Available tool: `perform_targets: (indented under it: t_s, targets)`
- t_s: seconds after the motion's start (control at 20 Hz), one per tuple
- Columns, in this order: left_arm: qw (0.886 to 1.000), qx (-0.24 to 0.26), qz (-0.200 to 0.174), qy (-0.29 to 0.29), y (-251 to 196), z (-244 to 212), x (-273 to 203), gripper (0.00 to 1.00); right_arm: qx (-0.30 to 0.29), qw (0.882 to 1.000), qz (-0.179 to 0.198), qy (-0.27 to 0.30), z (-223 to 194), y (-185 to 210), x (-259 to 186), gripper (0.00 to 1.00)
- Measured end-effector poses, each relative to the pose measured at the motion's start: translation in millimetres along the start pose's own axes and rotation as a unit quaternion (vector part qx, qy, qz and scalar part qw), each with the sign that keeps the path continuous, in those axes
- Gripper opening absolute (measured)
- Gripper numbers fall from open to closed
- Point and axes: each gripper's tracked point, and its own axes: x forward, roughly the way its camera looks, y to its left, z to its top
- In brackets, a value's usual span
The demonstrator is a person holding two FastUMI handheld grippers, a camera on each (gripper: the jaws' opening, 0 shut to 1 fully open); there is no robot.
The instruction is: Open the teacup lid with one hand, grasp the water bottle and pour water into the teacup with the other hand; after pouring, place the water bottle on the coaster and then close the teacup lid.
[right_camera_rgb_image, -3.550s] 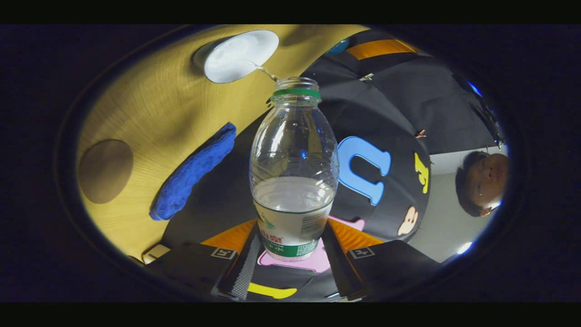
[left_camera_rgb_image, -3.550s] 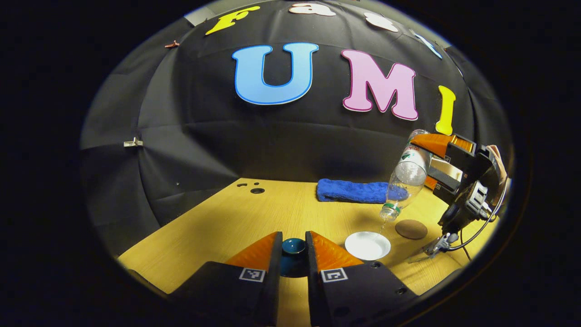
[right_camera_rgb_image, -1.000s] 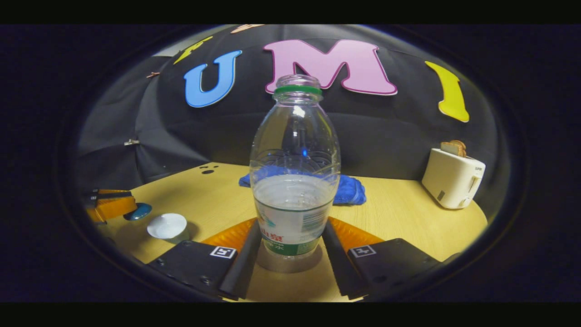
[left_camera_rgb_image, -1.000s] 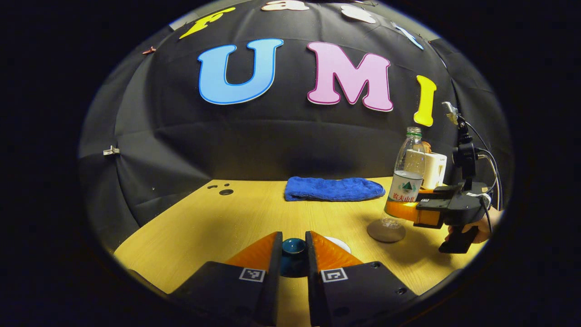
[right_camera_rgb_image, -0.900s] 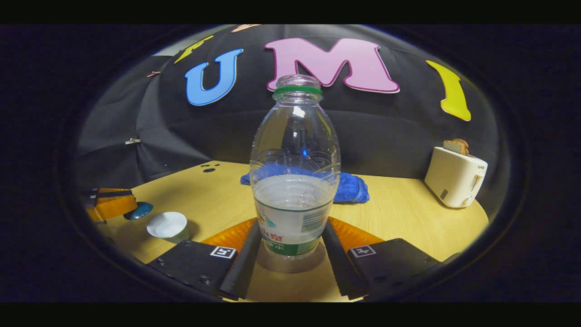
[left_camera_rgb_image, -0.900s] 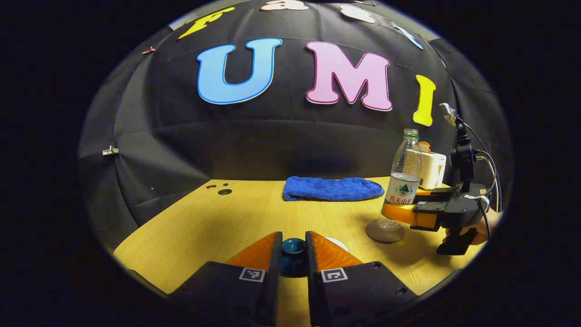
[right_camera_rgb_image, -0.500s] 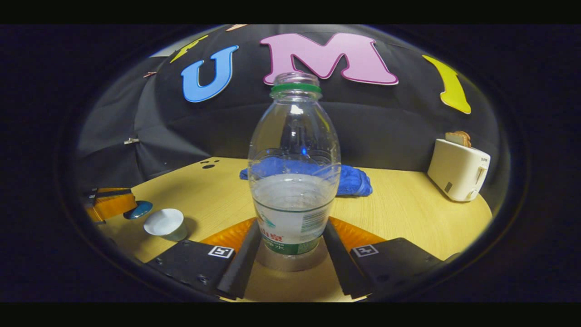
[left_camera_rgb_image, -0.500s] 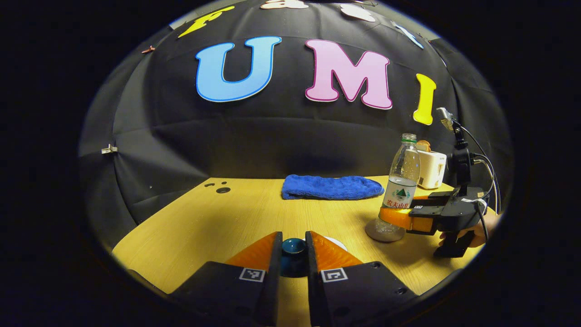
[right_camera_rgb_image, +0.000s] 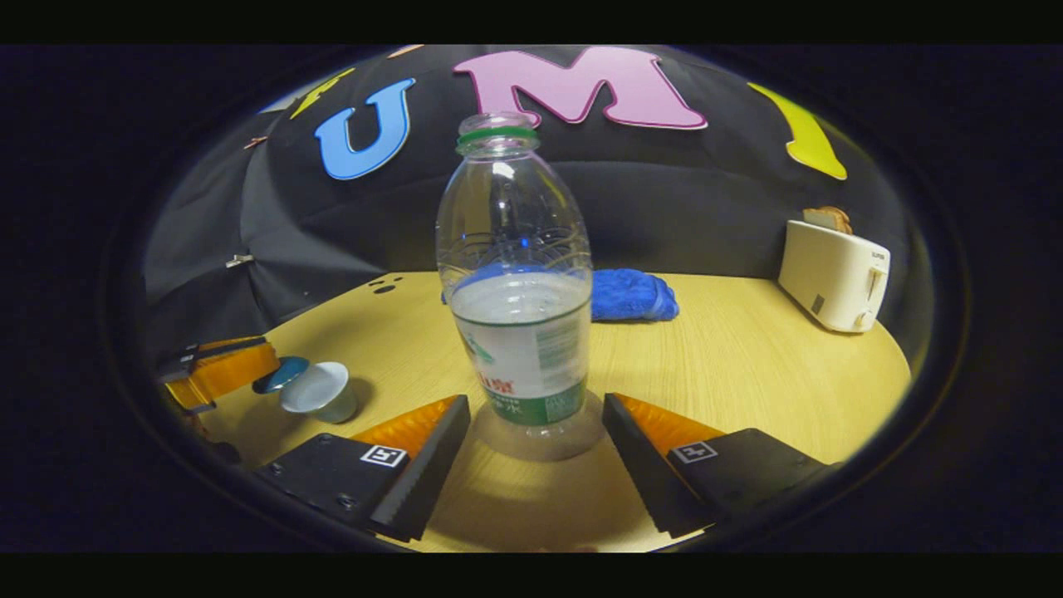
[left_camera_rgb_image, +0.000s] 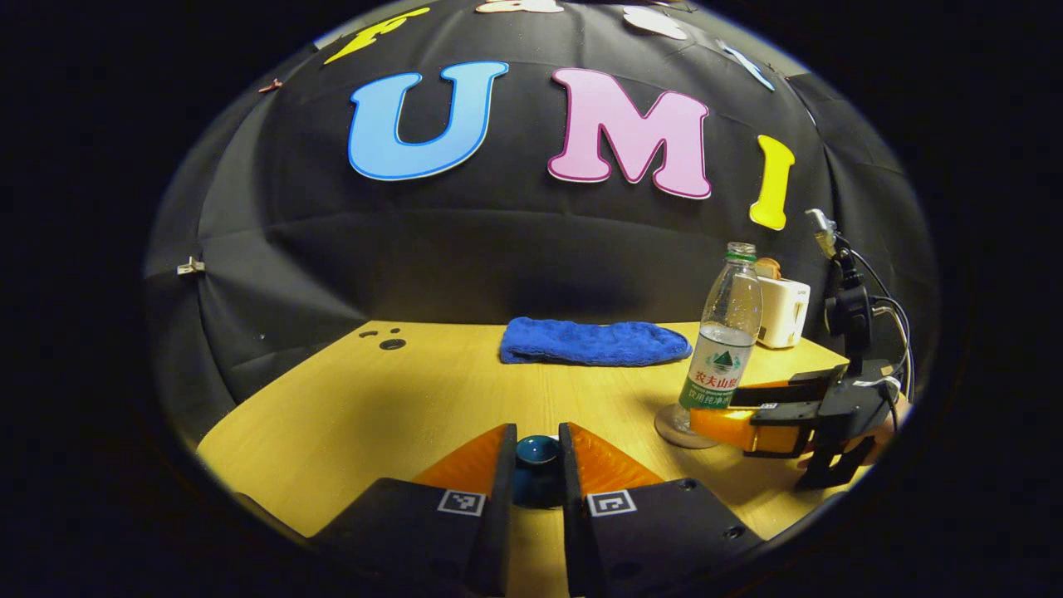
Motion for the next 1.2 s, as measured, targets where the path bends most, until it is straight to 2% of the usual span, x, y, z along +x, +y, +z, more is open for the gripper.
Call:
perform_targets:
  t_s: [0.4, 0.65, 0.75, 0.8, 0.85, 0.9, 0.95, 1.0, 1.05, 1.1, 1.15, 1.2]
  targets:
    - [1.0, -0.004, -0.01, 0.001, -10, -9, 21, 0.3, 0.005, 1.0, -0.019, -0.007, 5, -27, -48, 0.99]
    - [1.0, 0.002, -0.011, 0.009, -12, -17, 25, 0.31, 0.011, 0.999, -0.036, -0.009, 7, -39, -55, 0.99]
    - [1.0, 0.011, -0.013, 0.009, -14, -18, 24, 0.36, 0.015, 0.999, -0.037, -0.012, 9, -40, -55, 0.99]
    - [1.0, 0.017, -0.008, 0.011, -12, -20, 25, 0.34, 0.017, 0.999, -0.038, -0.011, 9, -40, -55, 0.99]
    - [1.0, 0.02, -0.004, 0.014, -10, -21, 24, 0.37, 0.018, 0.999, -0.037, -0.012, 10, -40, -56, 0.93]
    - [1.0, 0.021, -0.001, 0.013, -10, -20, 24, 0.36, 0.019, 0.999, -0.037, -0.013, 12, -39, -56, 0.92]
    - [1.0, 0.02, -0.001, 0.014, -10, -19, 23, 0.45, 0.018, 0.999, -0.036, -0.015, 13, -39, -57, 0.92]
    - [1.0, 0.015, -0.002, 0.019, -10, -21, 23, 0.48, 0.015, 0.999, -0.036, -0.016, 16, -37, -59, 0.92]
    - [1.0, 0.007, -0.003, 0.024, -10, -21, 21, 0.54, 0.01, 0.999, -0.037, -0.018, 19, -37, -61, 0.99]
    - [1.0, -0.002, -0.005, 0.028, -12, -21, 19, 0.57, 0.004, 0.999, -0.037, -0.02, 23, -36, -63, 0.92]
    - [0.999, -0.009, -0.003, 0.03, -11, -18, 16, 0.64, -0.001, 0.999, -0.037, -0.023, 29, -35, -67, 0.92]
    - [0.999, -0.015, -0.003, 0.031, -11, -14, 12, 0.66, -0.005, 0.999, -0.036, -0.028, 38, -33, -73, 0.92]
